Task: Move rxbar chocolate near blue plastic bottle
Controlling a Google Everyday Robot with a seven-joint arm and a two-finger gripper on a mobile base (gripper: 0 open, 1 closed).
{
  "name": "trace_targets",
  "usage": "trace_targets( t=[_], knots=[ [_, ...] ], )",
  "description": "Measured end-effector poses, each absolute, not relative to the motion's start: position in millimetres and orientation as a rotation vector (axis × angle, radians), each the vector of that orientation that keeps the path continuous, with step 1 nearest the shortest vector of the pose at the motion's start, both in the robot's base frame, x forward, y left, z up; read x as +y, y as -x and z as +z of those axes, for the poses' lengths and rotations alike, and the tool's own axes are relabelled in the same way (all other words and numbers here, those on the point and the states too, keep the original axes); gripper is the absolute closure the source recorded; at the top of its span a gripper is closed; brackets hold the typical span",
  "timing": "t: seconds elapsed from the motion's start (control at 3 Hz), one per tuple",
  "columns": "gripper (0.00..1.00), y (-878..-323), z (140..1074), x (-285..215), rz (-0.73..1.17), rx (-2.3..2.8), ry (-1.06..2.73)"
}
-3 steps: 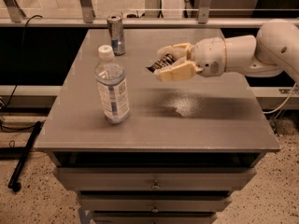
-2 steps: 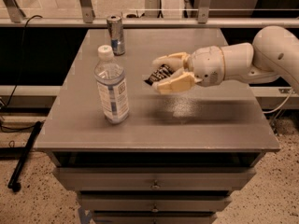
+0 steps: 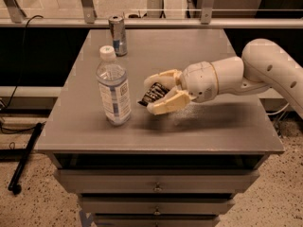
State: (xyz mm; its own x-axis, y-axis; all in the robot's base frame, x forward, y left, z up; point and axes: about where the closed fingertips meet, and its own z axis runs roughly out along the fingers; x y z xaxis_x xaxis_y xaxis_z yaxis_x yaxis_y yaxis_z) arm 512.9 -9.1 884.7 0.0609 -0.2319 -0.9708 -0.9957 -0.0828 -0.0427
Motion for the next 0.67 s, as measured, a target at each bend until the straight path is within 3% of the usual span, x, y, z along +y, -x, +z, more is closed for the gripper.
trace_targets(
  t=[0.67],
  knots=[
    [0.57,-511.4,869.6,10.1,1.127,1.3,1.48]
  ],
)
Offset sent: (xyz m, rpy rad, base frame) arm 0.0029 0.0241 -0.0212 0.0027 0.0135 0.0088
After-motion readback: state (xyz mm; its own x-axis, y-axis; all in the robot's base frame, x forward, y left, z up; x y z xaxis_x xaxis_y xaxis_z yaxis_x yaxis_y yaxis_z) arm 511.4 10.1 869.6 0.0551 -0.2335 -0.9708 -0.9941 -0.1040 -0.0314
